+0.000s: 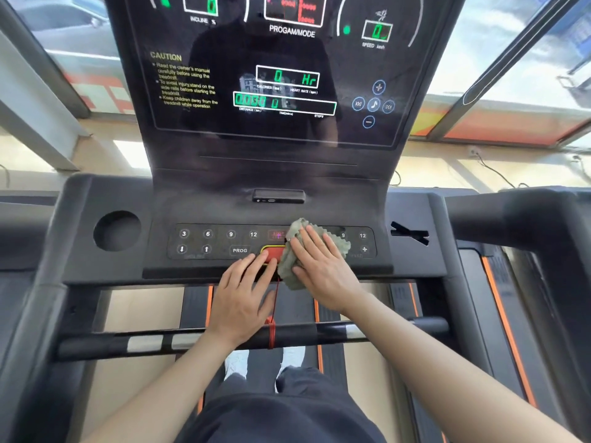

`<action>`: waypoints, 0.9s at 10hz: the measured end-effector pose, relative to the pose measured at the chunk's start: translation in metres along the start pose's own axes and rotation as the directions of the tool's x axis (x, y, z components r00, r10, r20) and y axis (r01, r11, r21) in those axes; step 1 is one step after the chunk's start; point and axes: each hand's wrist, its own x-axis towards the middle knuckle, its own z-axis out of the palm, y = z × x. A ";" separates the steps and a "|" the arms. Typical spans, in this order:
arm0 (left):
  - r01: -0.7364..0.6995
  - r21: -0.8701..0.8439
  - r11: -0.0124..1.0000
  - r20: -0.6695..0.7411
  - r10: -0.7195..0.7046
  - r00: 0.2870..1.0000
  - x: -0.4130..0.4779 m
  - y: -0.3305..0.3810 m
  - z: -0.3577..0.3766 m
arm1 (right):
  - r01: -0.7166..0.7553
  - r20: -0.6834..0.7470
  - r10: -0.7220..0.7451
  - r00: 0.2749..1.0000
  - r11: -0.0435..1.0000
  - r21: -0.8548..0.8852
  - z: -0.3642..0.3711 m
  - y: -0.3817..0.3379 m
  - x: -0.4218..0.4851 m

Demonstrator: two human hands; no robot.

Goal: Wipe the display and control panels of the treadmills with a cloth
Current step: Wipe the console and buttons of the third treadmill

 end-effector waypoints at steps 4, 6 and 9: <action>0.012 -0.019 1.000 0.019 -0.012 1.000 0.001 0.000 0.000 | -0.342 -0.126 0.362 0.924 0.927 0.152 0.008 0.053 -0.067; 0.011 -0.048 0.999 0.018 -0.011 1.000 0.001 -0.001 -0.002 | 0.045 -0.225 0.009 0.974 0.971 0.235 0.016 0.011 -0.059; 0.144 -0.261 0.955 -0.070 -0.167 0.983 -0.010 -0.013 -0.018 | 0.311 -0.215 -0.260 0.941 0.916 0.254 0.012 -0.049 0.001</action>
